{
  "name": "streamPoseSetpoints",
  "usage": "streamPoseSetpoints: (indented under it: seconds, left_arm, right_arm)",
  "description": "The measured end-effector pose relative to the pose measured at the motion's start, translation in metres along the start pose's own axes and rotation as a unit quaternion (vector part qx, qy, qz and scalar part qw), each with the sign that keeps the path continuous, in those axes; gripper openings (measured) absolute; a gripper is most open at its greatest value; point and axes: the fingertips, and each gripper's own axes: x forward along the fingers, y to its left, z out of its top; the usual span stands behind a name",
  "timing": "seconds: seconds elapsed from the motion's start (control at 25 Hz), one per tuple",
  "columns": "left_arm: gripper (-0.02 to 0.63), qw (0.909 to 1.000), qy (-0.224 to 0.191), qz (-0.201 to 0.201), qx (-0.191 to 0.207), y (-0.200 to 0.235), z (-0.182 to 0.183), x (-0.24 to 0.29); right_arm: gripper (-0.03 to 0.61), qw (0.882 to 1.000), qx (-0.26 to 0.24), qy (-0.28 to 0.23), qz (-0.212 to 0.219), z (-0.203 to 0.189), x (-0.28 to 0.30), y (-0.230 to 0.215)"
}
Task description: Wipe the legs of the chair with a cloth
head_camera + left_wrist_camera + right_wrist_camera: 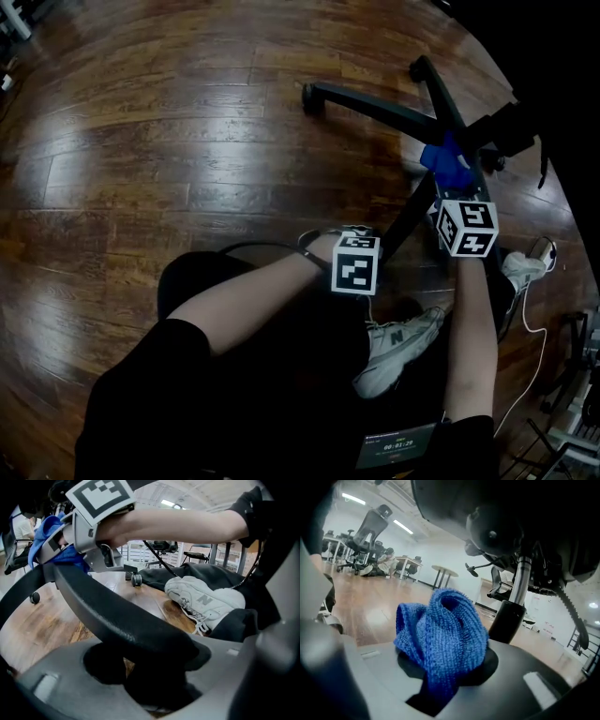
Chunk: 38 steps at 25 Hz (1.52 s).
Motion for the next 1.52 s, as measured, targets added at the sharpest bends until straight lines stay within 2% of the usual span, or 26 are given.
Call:
streamPoseSetpoints:
  seconds: [0.16,0.4,0.52,0.68,0.88,1.0,1.16,1.28,1.52]
  left_arm:
    - [0.298,1.0,-0.001,0.005,-0.004,0.001,-0.001,0.0]
    - [0.298,0.9999,-0.002,0.015,-0.006,0.003,-0.001,0.001]
    - [0.298,0.9996,0.0,0.027,-0.009,0.005,-0.001,0.002]
    - [0.298,0.9992,0.006,0.039,-0.011,0.008,-0.002,0.003]
    - [0.298,0.9994,0.008,0.031,-0.009,0.006,-0.001,0.003]
    - [0.298,0.9997,0.009,0.021,-0.007,0.004,-0.002,0.003]
    - [0.298,0.9999,0.008,0.01,-0.002,0.002,0.001,0.003]
    - [0.298,1.0,0.004,0.0,0.001,0.0,0.002,0.002]
    - [0.301,1.0,0.001,-0.008,0.004,-0.001,-0.001,0.0]
  right_arm:
    - [0.095,0.999,-0.015,0.006,0.037,-0.008,-0.017,0.037]
    - [0.097,0.992,-0.058,0.011,0.111,-0.027,-0.063,0.126]
    - [0.097,0.989,-0.07,0.013,0.133,-0.036,-0.084,0.158]
    - [0.094,0.988,-0.07,0.018,0.139,-0.043,-0.093,0.165]
    - [0.102,0.977,-0.109,0.047,0.179,-0.042,-0.081,0.154]
    - [0.101,0.983,-0.085,0.046,0.156,-0.032,-0.057,0.119]
    - [0.101,0.995,-0.032,0.033,0.091,-0.014,-0.019,0.043]
    - [0.101,0.999,0.003,0.021,0.045,-0.003,0.001,-0.002]
    - [0.101,1.0,0.003,0.005,0.011,0.002,0.006,-0.009]
